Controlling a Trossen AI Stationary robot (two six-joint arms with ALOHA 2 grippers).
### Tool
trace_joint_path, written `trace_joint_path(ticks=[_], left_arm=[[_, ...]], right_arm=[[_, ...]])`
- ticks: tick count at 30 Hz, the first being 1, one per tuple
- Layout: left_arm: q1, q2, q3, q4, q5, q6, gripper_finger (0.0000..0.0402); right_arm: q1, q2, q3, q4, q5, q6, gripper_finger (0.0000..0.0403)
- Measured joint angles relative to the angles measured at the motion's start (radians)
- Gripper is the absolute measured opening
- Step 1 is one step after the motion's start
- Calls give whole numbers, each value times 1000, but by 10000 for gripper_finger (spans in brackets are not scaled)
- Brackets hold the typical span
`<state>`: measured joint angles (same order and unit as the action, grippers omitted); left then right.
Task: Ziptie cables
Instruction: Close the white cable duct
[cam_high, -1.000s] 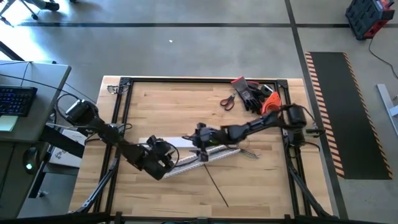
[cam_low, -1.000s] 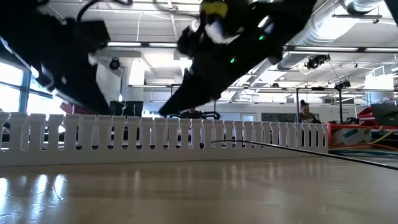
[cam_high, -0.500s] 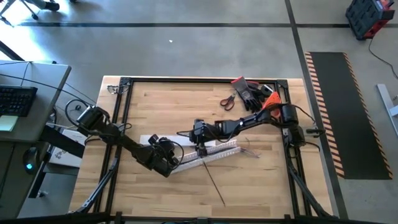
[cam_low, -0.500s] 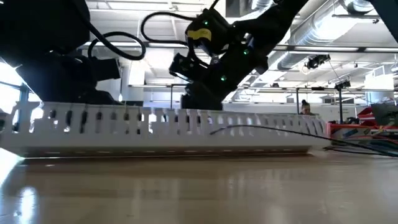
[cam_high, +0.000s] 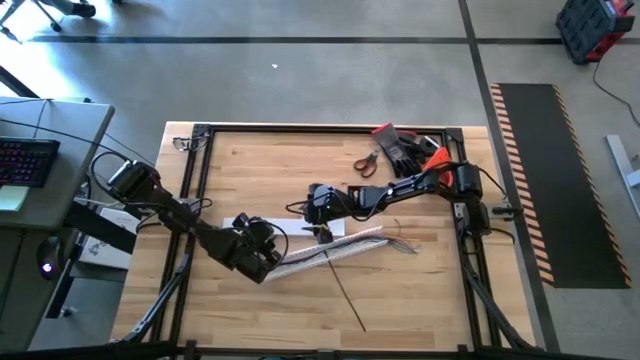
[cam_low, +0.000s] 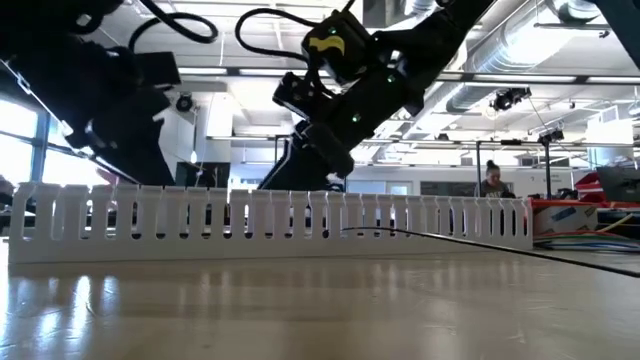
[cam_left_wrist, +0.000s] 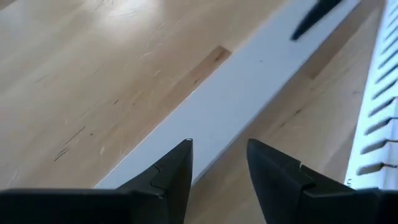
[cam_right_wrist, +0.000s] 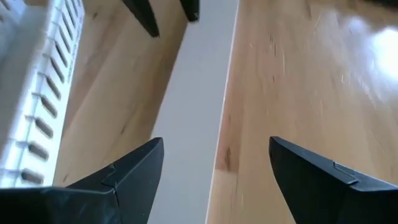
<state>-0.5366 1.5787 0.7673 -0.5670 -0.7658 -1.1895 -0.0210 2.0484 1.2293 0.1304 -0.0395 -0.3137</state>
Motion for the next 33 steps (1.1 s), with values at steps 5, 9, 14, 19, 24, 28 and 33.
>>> trace_joint_path(ticks=[5, 9, 14, 19, 24, 28, 33], left_arm=[[0, -47, 0, -132, -8, -153, 126], [-1, -70, 0, -225, -17, -244, 109], [0, -74, 0, -238, -27, -255, 84], [-1, -74, 0, -237, -27, -258, 55], [-2, -74, 0, -233, -27, -257, 20], [-7, -74, 0, -233, -26, -257, 2], [-36, -74, 0, -236, -24, -275, 2]], right_arm=[[-20, 14, 1, 111, -47, 52, 276], [-37, 43, 0, 149, -127, 92, 276], [-38, 112, 66, 140, -200, 70, 276], [-38, 222, 224, -39, -196, 26, 275], [-41, 302, 381, -223, -182, -19, 241], [-55, 317, 438, -330, -178, -56, 202], [-101, 283, 423, -429, -168, -77, 196]])
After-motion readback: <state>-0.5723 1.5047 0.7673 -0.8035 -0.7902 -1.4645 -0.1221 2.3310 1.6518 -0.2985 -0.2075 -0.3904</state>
